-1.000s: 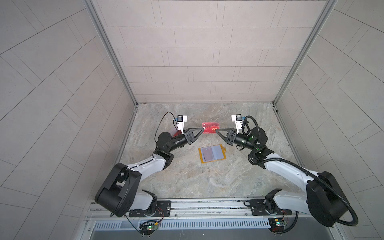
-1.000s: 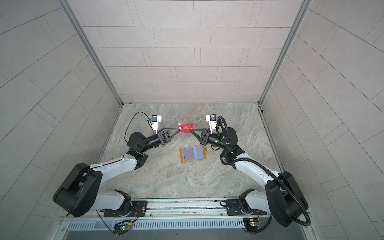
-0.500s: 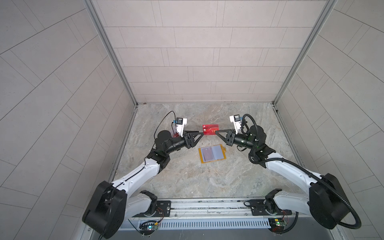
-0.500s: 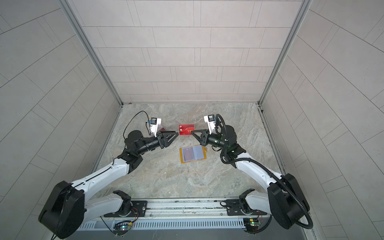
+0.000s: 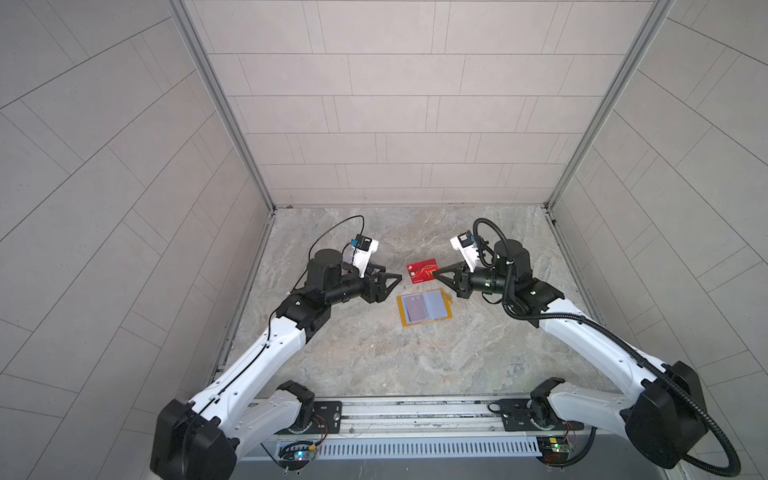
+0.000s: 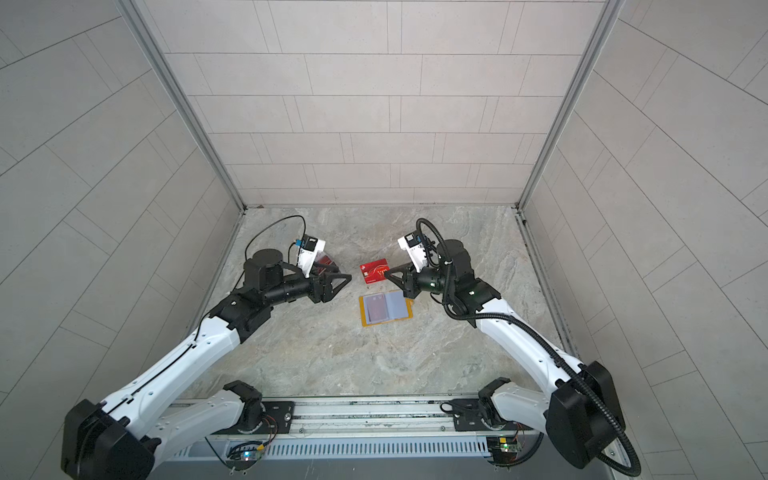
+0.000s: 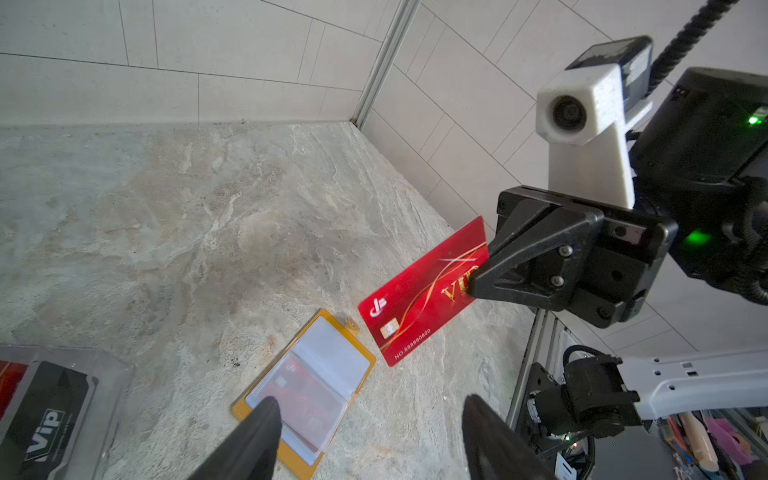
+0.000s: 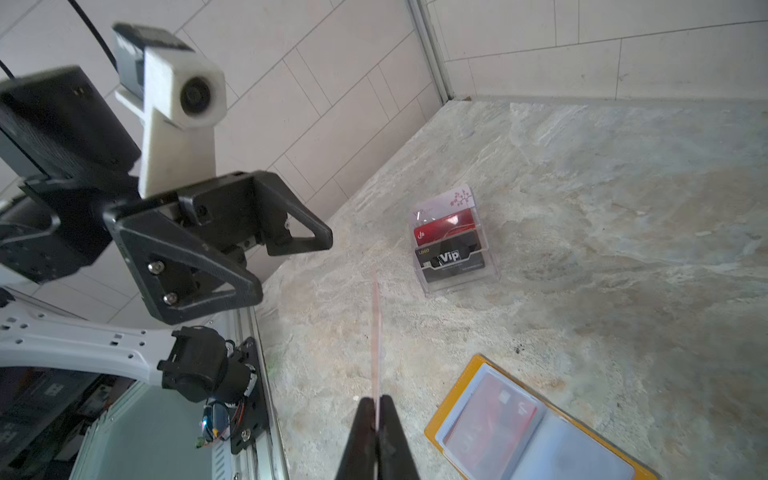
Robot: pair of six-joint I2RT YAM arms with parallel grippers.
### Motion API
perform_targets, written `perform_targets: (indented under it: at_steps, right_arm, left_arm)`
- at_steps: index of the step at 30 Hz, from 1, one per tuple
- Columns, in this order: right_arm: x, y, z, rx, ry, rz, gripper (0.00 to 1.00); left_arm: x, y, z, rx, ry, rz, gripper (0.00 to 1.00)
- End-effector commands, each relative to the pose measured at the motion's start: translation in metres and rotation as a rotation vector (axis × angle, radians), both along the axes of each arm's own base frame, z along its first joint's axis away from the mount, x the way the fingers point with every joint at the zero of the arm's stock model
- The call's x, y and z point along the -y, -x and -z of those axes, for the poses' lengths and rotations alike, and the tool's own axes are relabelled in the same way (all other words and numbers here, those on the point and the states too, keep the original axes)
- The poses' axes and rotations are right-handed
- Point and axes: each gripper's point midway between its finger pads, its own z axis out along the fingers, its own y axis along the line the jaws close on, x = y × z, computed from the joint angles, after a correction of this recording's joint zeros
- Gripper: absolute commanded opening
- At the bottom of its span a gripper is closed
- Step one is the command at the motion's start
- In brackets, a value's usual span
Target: Take the credit cards out of the card holder
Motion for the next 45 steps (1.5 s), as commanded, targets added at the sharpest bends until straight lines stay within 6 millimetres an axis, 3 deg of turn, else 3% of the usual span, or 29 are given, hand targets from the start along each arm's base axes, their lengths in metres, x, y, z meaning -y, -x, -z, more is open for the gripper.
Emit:
perform_targets:
  at_steps: [1,10,17,24,39,45]
  right_arm:
    - [-0.001,0.020,0.002,0.047,0.063,-0.103,0.00]
    - [-0.014,0.043,0.006,0.049,0.117,-0.304,0.00]
    - [-0.029,0.069,0.007,0.036,0.117,-0.504,0.00]
    - [-0.038,0.072,0.003,0.048,0.111,-0.540,0.00]
    - [-0.048,0.084,-0.009,0.072,0.067,-0.629,0.00]
    - [-0.049,0.088,-0.013,0.091,0.061,-0.655,0.00]
  left_arm:
    - [-0.001,0.017,-0.001,0.001,-0.069,0.085,0.73]
    - [0.005,0.043,-0.013,-0.046,-0.102,0.232,0.74]
    - [0.013,0.074,-0.024,-0.058,-0.069,0.423,0.68]
    - [0.014,0.076,-0.018,-0.058,-0.092,0.460,0.66]
    - [0.023,0.097,-0.017,-0.072,-0.089,0.597,0.39]
    - [0.025,0.100,-0.011,-0.103,-0.106,0.620,0.38]
